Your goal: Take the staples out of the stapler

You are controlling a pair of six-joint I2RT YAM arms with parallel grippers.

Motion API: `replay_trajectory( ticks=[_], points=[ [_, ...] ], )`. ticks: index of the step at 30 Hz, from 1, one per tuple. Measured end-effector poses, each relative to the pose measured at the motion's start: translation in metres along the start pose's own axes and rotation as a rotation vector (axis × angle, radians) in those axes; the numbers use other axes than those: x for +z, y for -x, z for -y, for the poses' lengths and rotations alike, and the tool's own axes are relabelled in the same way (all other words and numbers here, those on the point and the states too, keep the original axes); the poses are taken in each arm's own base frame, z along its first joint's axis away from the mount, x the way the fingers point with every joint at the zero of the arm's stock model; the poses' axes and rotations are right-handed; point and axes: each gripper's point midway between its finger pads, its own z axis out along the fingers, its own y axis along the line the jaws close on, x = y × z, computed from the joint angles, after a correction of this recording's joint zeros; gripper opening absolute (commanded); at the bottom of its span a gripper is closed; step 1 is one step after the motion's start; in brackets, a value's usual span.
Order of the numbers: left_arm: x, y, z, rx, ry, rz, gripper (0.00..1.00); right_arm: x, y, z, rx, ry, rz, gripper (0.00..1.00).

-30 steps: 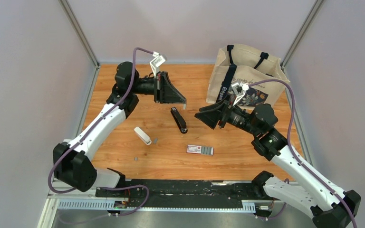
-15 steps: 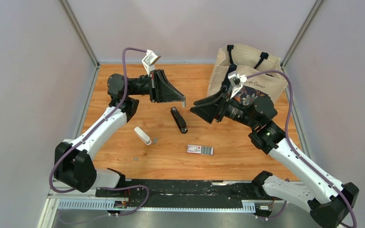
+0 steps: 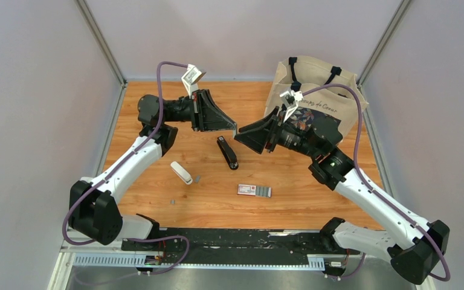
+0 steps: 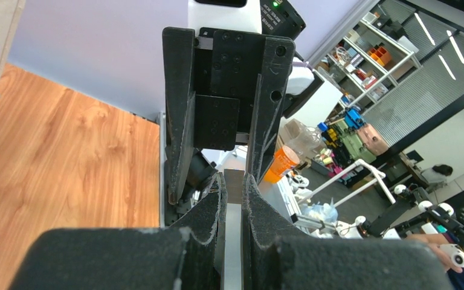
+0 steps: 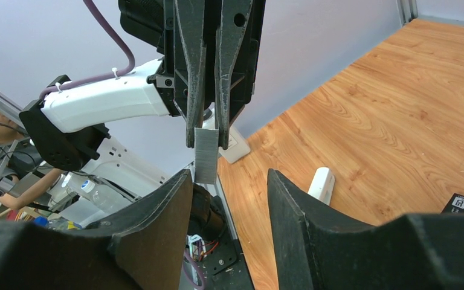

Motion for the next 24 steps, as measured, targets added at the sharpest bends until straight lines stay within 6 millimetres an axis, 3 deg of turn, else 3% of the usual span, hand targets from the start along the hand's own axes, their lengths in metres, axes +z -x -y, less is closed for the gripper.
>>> replay_trajectory(
  ticks=[13,24],
  points=[
    [0.0003,-0.0041,-0.0029,0.005,0.001,-0.006,0.02,0.0083,0.002,-0.0062,-0.006,0.029,0.004,0.4],
    [0.0,-0.0047,-0.0048,0.029,0.004,-0.008,0.03,0.0092,0.0012,-0.0087,-0.007,0.038,0.004,0.2]
  ],
)
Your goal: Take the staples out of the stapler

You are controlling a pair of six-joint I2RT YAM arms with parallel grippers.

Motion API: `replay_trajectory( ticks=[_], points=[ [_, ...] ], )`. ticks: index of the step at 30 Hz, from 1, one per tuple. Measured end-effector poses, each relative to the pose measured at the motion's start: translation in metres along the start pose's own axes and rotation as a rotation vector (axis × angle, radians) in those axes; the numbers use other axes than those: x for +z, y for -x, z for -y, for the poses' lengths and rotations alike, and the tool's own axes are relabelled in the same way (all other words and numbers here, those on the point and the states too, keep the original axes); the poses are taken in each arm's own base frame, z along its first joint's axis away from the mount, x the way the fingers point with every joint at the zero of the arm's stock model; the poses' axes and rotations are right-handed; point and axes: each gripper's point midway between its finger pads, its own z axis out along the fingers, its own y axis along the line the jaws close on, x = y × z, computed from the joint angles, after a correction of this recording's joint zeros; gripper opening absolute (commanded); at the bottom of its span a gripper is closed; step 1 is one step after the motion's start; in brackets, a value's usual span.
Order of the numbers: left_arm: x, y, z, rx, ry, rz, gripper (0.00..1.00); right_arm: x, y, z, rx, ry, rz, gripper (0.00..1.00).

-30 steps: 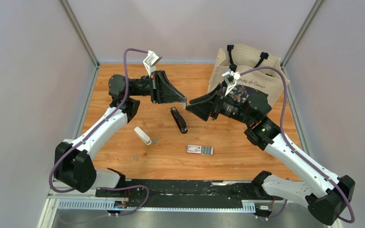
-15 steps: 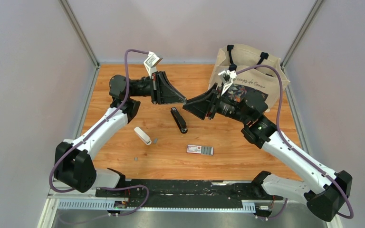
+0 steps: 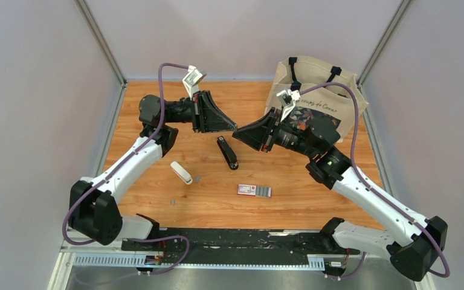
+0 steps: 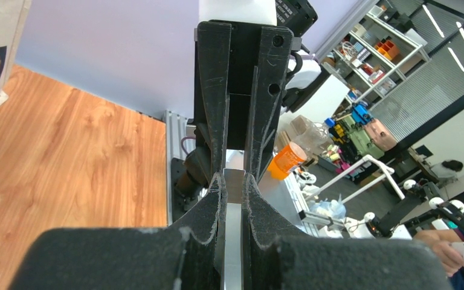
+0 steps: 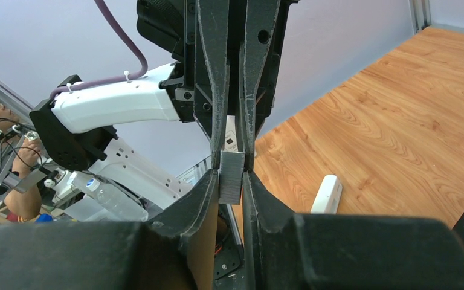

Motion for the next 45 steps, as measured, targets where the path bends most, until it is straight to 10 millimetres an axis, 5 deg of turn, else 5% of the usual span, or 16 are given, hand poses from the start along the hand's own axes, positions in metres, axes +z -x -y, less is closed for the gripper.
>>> replay_trajectory(
  ticks=[3,10,15,19,22,26,31,35,45],
  points=[
    [0.0,0.0,-0.001,0.006,0.002,-0.001,0.04,0.0,0.0,0.0,0.001,0.0,-0.001,0.14],
    [-0.001,-0.004,-0.005,0.034,0.017,-0.014,0.46,-0.001,-0.004,0.002,0.006,-0.011,-0.014,0.12],
    [-0.004,-0.01,-0.021,0.032,0.128,-0.065,0.48,-0.011,-0.017,0.008,0.013,-0.043,-0.037,0.12],
    [-0.004,0.007,-0.029,0.171,0.29,-0.102,0.55,-0.03,-0.038,0.017,0.029,-0.099,-0.067,0.11],
    [-0.014,0.0,-0.044,0.239,0.423,-0.156,0.57,-0.045,-0.054,0.025,0.043,-0.153,-0.095,0.11],
    [-0.029,-0.041,-0.083,0.226,0.56,-0.296,0.57,-0.065,-0.075,0.041,0.063,-0.253,-0.135,0.11],
    [-0.031,-0.132,-0.134,0.176,0.613,-0.558,0.57,-0.103,-0.102,0.06,0.081,-0.407,-0.177,0.14],
    [-0.032,-0.184,-0.161,0.129,0.616,-0.706,0.55,-0.135,-0.115,0.067,0.084,-0.507,-0.195,0.15],
    [-0.032,-0.229,-0.216,0.11,0.687,-0.834,0.52,-0.184,-0.127,0.074,0.099,-0.669,-0.183,0.15]
  ],
)
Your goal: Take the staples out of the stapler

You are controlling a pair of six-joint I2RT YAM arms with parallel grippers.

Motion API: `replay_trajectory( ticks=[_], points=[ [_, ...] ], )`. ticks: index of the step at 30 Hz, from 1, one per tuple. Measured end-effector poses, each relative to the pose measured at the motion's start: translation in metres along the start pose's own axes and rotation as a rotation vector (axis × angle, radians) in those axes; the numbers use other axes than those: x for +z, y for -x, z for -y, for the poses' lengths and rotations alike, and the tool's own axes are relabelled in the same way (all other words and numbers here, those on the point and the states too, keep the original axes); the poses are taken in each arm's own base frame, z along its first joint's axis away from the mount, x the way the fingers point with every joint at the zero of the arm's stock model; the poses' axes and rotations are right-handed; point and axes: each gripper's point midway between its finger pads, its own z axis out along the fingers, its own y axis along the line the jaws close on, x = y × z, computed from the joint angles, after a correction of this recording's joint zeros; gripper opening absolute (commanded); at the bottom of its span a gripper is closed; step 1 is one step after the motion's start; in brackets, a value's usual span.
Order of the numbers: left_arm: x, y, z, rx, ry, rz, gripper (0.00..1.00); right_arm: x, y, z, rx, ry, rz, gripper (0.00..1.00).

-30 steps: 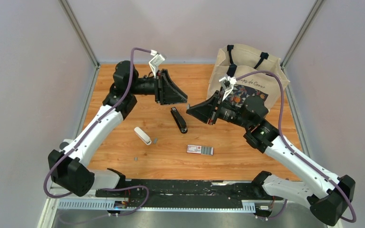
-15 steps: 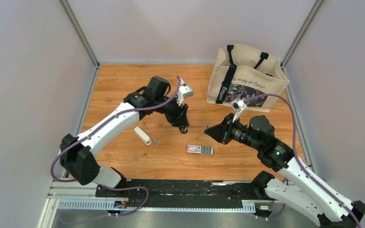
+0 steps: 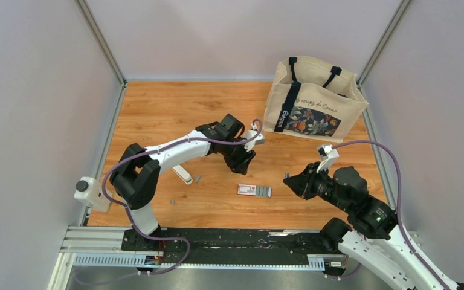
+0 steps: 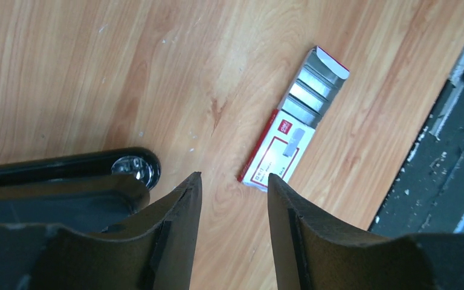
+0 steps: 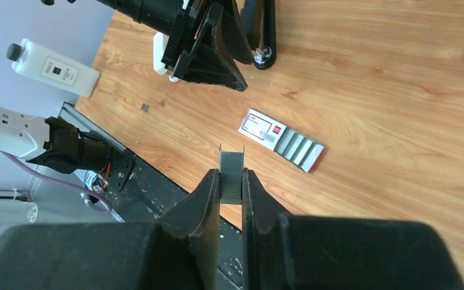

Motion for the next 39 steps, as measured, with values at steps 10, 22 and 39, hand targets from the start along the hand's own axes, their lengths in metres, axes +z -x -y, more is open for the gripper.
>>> replay_trajectory(
  ticks=[10,22,39],
  points=[
    [0.039,0.0,0.003,0.083,0.076,-0.079,0.49,-0.002,-0.007,0.014,0.043,-0.077,-0.015,0.15],
    [0.06,-0.012,-0.01,0.1,0.172,-0.142,0.46,0.009,-0.014,0.035,0.059,-0.203,-0.06,0.15],
    [0.074,-0.03,0.005,0.147,0.197,-0.199,0.42,0.003,-0.001,0.032,0.076,-0.211,-0.014,0.15]
  ],
)
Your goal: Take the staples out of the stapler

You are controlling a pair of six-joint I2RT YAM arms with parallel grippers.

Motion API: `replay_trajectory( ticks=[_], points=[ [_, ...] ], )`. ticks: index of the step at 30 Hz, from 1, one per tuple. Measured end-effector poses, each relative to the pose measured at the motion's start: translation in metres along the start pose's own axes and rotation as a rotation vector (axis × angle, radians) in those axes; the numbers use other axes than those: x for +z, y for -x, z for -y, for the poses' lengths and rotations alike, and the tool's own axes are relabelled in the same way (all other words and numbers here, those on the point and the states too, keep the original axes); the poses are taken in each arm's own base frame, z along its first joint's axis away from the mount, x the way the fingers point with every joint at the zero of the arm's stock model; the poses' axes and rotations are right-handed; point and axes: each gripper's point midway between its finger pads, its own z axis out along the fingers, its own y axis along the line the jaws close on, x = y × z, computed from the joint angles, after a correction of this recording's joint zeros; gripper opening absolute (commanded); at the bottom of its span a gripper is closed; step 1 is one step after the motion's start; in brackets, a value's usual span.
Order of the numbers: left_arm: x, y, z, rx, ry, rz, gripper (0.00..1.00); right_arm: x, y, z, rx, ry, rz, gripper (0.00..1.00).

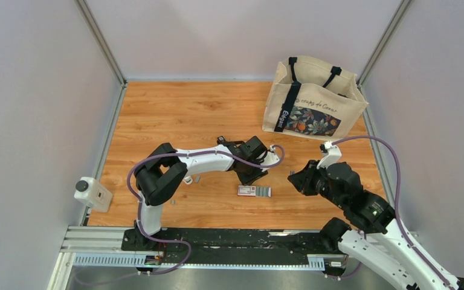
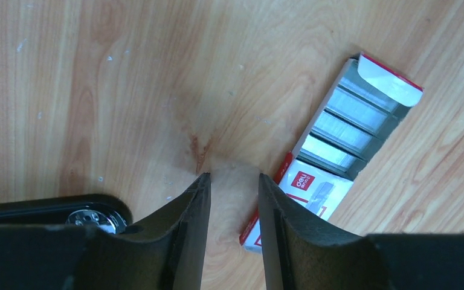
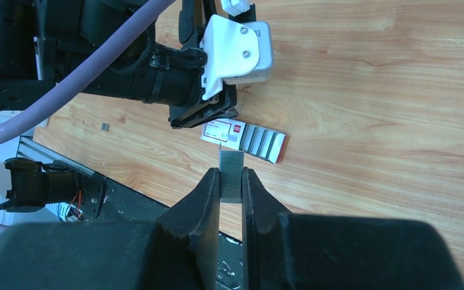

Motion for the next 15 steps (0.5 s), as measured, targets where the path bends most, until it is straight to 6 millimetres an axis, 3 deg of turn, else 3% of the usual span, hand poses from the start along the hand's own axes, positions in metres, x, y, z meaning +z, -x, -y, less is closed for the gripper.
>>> replay_trajectory(
  ticks=[9,15],
  points=[
    [-0.007,-0.011,0.009,-0.001,-0.022,-0.012,0.4,0.006,-0.003,0.003,-0.005,-0.026,-0.022,0.17],
    [-0.027,-0.013,0.003,-0.016,-0.011,-0.012,0.48,0.026,-0.02,0.009,-0.024,-0.05,-0.094,0.15]
  ],
)
